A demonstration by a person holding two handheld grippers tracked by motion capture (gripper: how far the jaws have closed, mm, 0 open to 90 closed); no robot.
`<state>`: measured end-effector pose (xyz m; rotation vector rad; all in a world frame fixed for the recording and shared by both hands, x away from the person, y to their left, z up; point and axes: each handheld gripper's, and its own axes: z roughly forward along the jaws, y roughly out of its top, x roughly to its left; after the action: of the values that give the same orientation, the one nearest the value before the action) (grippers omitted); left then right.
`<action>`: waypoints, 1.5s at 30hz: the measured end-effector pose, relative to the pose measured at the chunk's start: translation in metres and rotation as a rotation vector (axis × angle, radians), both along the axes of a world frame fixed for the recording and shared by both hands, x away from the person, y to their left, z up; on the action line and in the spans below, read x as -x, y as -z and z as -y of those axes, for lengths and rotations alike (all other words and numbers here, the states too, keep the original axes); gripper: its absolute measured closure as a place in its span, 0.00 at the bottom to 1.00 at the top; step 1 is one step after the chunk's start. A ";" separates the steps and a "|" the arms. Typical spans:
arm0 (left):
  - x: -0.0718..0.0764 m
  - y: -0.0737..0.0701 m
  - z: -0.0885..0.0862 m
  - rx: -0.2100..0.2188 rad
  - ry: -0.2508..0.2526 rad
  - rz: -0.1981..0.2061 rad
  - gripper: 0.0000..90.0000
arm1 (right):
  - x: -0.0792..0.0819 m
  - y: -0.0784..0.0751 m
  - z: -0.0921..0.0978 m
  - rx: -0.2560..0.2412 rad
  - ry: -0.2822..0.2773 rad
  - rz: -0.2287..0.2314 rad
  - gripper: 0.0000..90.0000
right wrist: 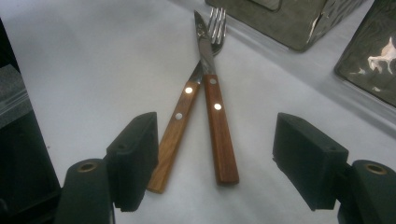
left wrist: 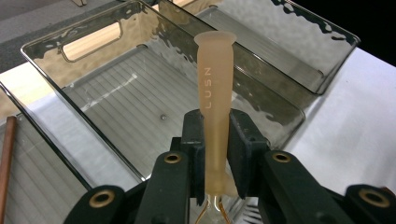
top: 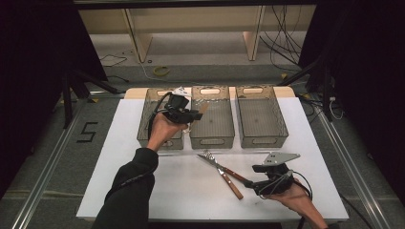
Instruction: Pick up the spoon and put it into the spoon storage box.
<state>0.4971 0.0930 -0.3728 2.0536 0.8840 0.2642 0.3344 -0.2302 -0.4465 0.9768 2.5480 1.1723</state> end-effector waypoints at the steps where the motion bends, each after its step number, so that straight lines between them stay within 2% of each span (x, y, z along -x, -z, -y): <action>1: -0.001 0.000 0.001 0.000 -0.003 0.000 0.85 | 0.000 0.000 0.000 0.000 0.000 -0.001 0.36; 6: -0.008 0.003 0.004 0.033 -0.026 -0.004 0.85 | 0.000 0.000 0.001 -0.001 0.000 -0.001 0.36; 16: -0.019 0.009 0.014 0.047 -0.049 -0.003 0.85 | 0.000 0.000 0.000 -0.004 -0.003 0.001 0.36; 18: -0.021 0.011 0.018 0.061 -0.057 -0.008 0.85 | 0.000 0.000 0.001 -0.004 -0.004 0.001 0.36; 23: -0.024 0.014 0.023 0.052 -0.062 -0.007 0.85 | 0.000 0.000 0.000 -0.007 -0.005 0.001 0.35; 25: -0.025 0.016 0.025 0.068 -0.072 -0.009 0.85 | 0.000 0.000 0.001 -0.009 -0.006 0.002 0.35; 29: -0.028 0.018 0.027 0.063 -0.078 -0.010 0.85 | 0.000 0.000 0.000 -0.008 -0.007 0.002 0.35; 31: -0.029 0.020 0.028 0.077 -0.087 -0.018 0.85 | 0.000 0.000 0.000 -0.008 -0.007 0.001 0.35; 35: -0.030 0.024 0.030 0.074 -0.089 -0.013 0.85 | 0.000 0.000 0.000 -0.009 -0.008 0.002 0.35; 41: -0.032 0.031 0.032 0.084 -0.105 -0.028 0.84 | 0.000 0.000 0.000 -0.008 -0.009 0.002 0.35; 43: -0.032 0.034 0.033 0.102 -0.125 -0.029 0.83 | 0.000 0.000 0.000 -0.008 -0.010 0.001 0.35; 45: -0.034 0.036 0.034 0.101 -0.128 -0.044 0.76 | 0.000 0.000 0.000 -0.009 -0.010 0.001 0.35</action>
<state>0.5307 0.0592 -0.4087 1.9191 1.0378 0.2394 0.3345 -0.2302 -0.4462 0.9672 2.5521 1.1869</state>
